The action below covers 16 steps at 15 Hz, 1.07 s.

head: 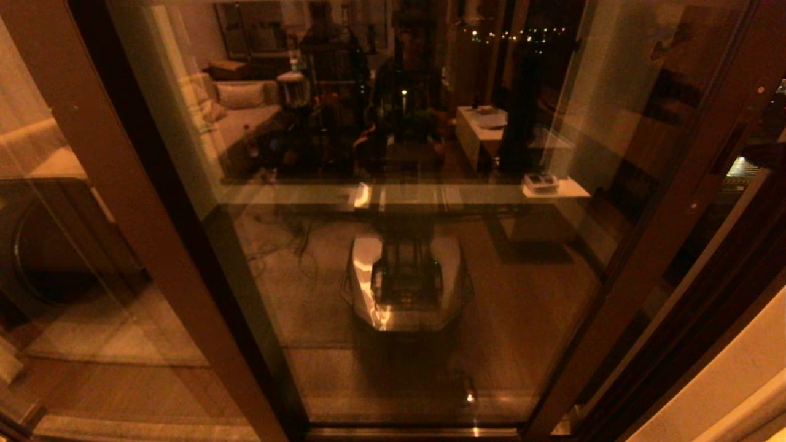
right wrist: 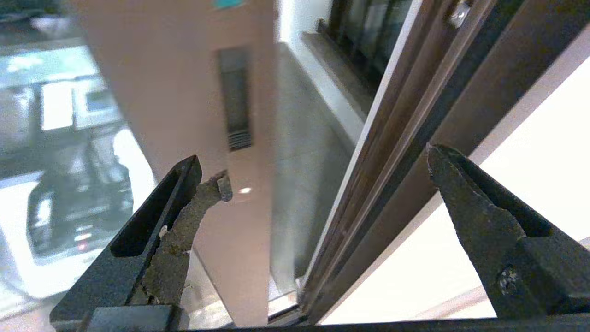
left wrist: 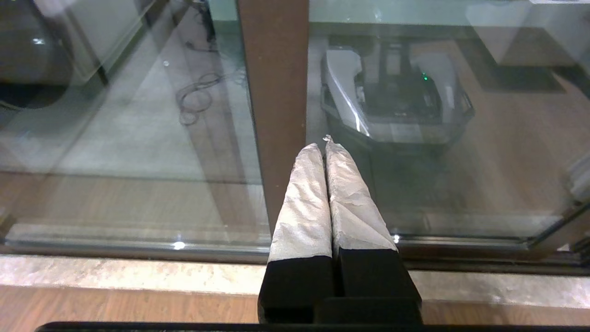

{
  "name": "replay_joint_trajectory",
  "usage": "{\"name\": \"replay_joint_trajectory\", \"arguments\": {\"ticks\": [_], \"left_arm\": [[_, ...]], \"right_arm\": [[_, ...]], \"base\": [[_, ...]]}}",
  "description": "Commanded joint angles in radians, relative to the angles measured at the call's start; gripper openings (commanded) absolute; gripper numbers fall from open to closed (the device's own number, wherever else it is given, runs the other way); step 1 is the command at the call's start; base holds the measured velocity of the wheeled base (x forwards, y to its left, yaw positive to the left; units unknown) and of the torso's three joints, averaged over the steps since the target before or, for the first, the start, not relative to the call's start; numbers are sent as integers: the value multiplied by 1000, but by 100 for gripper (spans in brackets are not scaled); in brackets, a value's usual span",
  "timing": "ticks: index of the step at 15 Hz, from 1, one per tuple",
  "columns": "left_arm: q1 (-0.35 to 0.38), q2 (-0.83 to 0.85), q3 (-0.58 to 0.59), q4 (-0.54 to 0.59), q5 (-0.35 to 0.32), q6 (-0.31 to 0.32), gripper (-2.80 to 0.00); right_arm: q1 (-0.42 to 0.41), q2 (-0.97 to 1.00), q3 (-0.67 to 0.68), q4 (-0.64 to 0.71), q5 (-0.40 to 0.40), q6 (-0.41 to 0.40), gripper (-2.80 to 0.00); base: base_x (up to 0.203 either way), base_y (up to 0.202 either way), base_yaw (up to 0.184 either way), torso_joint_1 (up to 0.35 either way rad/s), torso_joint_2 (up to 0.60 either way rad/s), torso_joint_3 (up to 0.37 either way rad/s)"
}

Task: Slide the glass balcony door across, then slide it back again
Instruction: Close the slid door

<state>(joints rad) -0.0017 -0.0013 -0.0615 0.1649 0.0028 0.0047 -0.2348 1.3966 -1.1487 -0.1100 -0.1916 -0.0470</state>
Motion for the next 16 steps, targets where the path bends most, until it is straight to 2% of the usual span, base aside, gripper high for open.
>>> {"name": "replay_joint_trajectory", "arguments": {"ticks": [1,2,4,6,8,10,12,14,16], "left_arm": [[0,0,0,1,0,0,-280],[0,0,0,1,0,0,-280],[0,0,0,1,0,1,-280],[0,0,0,1,0,0,-280],[0,-1,0,1,0,0,-280],[0,0,0,1,0,0,-280],[0,0,0,1,0,0,-280],[0,0,0,1,0,0,-280],[0,-1,0,1,0,0,-280]], "right_arm": [[147,35,-6,-2,-199,-1,0],[191,56,-8,-1,-252,-2,0],[187,86,-7,-1,-280,-19,0],[128,80,6,-2,-277,-25,0],[116,56,52,-27,-276,1,0],[102,43,102,-118,-272,4,0],[68,44,43,-174,-258,-8,0],[64,47,80,-141,-244,-43,0],[65,66,35,-121,-230,-39,0]], "base": [[0,0,0,0,0,0],[0,0,0,0,0,0],[0,0,0,0,0,0],[0,0,0,0,0,0],[0,0,0,0,0,0],[0,0,0,0,0,0],[0,0,0,0,0,0],[0,0,0,0,0,0],[0,0,0,0,0,0]]}}
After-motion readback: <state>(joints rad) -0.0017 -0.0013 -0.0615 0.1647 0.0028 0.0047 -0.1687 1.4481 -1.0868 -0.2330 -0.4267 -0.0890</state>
